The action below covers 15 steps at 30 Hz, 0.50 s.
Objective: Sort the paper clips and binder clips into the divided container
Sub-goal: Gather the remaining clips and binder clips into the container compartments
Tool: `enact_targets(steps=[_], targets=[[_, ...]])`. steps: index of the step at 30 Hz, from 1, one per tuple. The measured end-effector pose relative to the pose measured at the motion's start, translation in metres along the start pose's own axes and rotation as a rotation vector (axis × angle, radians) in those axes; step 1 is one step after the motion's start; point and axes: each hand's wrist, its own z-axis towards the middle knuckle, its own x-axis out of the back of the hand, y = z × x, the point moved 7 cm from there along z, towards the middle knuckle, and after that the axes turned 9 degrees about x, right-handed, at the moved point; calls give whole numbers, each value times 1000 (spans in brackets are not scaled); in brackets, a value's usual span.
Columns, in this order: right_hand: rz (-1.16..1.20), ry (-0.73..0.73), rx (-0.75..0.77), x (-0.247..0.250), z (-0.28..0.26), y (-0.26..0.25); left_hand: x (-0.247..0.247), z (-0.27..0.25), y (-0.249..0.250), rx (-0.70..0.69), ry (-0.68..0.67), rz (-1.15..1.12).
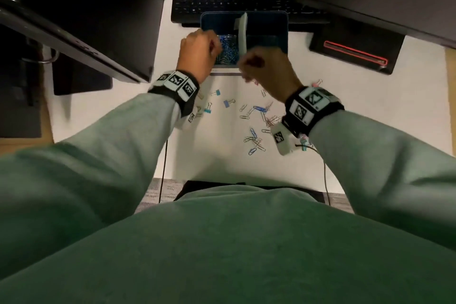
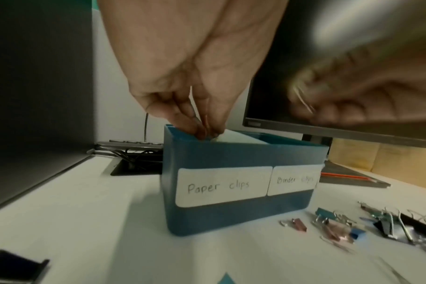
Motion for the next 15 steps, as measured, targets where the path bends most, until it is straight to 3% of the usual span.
enact_targets(steps=[3, 6, 8, 11, 13, 15], targets=[[55, 106, 34, -2, 39, -20, 3, -11, 0, 3, 94, 39], [-101, 62, 31, -14, 57, -14, 4, -52, -1, -31, 240, -61], [-300, 21, 89, -16, 47, -13, -23, -82, -3, -82, 137, -7], [-522, -15, 133, -5, 6, 2, -83, -119, -4, -131, -199, 161], [-617, -159, 20, -3, -32, 36, -113, -128, 0, -149, -329, 217], [-733, -377, -87, -9, -67, 71, -127, -125, 5, -145, -360, 238]])
